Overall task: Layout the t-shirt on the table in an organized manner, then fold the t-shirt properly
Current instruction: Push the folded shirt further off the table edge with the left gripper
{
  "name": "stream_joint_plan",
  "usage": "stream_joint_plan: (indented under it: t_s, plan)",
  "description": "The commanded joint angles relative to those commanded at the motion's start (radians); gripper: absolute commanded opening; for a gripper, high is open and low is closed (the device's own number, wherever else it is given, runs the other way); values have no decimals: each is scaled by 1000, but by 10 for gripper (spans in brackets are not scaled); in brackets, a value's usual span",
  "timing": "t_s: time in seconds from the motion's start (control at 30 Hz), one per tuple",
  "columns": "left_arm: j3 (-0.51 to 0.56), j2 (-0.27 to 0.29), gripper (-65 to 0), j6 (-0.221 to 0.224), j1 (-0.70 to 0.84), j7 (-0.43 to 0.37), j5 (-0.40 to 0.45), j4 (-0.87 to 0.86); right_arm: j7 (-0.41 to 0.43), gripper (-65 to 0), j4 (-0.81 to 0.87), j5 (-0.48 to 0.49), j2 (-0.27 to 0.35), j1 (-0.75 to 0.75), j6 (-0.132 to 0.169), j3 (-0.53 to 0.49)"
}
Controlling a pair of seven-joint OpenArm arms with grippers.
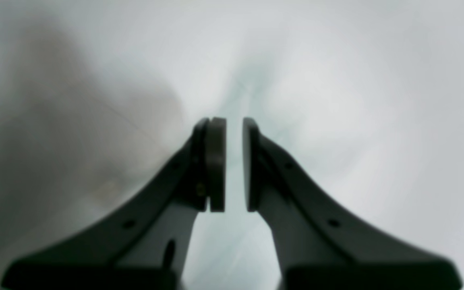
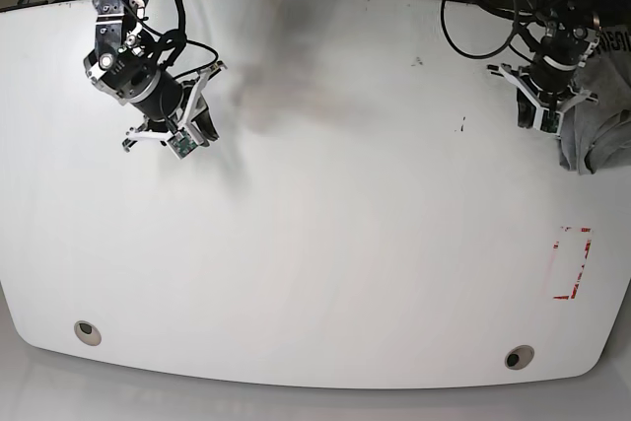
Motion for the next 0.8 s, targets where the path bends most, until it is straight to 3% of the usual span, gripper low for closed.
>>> stream_joint_plan:
  t_s: [0.23, 0.57, 0.8]
  plan:
    - [-6, 5, -618, 0, 75, 0, 0, 0, 0, -586, 0, 0, 0, -5, 0, 0]
    - [-104, 2, -618, 0, 98, 0, 2, -8, 0, -586, 0, 0, 0, -6, 0, 0]
    - [-175, -52, -618, 0, 104, 2, 2, -44, 0, -586, 0, 0, 0, -2, 0, 0]
